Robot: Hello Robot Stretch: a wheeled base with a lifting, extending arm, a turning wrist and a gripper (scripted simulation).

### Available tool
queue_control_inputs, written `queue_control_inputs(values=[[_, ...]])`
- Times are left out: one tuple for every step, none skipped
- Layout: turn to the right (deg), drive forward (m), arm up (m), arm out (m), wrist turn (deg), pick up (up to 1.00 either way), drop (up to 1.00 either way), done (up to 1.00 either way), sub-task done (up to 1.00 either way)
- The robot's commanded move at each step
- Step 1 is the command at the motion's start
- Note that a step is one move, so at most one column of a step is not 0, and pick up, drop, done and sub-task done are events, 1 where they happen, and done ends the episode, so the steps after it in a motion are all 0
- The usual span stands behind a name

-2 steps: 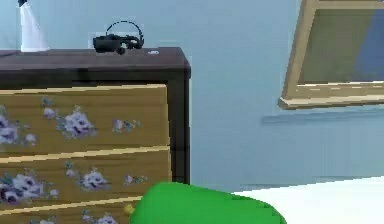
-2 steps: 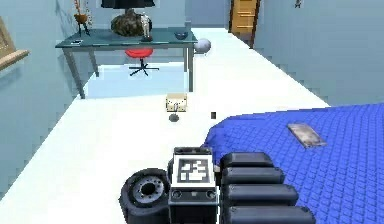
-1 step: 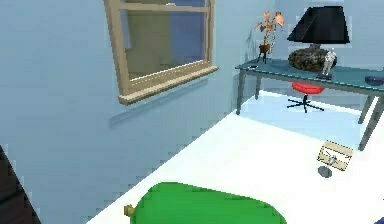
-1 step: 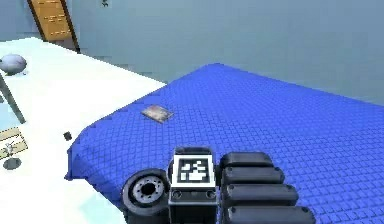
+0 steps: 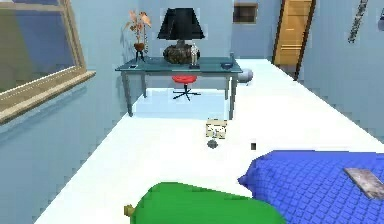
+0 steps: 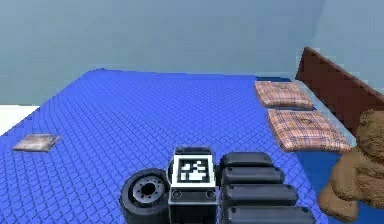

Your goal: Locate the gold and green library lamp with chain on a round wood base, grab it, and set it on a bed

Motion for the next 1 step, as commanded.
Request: queue_control_inputs(values=[[45.0, 0.0, 0.0, 0.0, 0.0, 0.0, 0.0, 0.0, 0.0]])
